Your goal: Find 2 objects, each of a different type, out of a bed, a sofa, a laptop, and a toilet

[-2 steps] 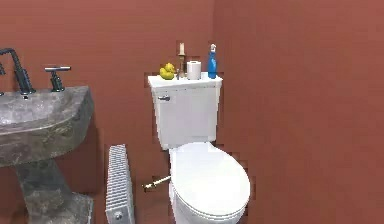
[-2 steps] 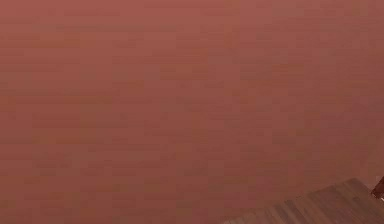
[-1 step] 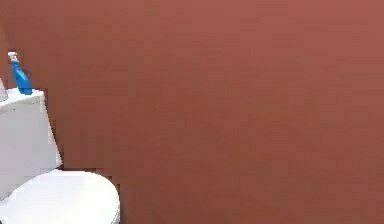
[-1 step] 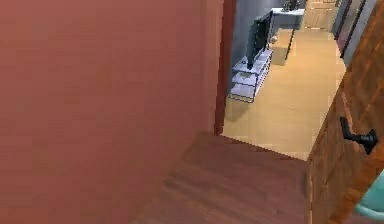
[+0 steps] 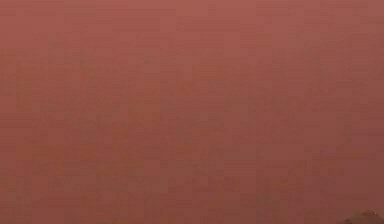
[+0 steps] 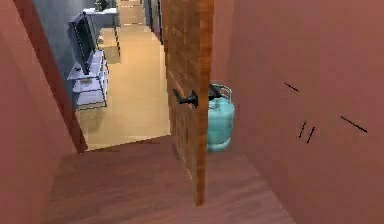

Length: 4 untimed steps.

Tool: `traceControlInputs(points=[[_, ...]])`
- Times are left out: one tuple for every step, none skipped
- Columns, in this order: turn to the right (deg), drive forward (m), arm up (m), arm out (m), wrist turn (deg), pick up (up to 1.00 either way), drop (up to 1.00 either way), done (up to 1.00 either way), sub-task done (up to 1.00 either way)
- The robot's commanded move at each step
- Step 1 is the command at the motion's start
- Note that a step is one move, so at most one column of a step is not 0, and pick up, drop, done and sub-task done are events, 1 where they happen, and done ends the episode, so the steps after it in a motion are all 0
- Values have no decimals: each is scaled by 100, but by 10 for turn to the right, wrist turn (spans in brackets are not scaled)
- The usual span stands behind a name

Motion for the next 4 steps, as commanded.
traceControlInputs(points=[[450, 0, 0, 0, 0, 0, 0, 0, 0], [240, 0, 0, 0, 0, 0, 0, 0, 0], [0, 70, 0, 0, 0, 0, 0, 0, 0], [90, 0, 0, 0, 0, 0, 0, 0, 0]])
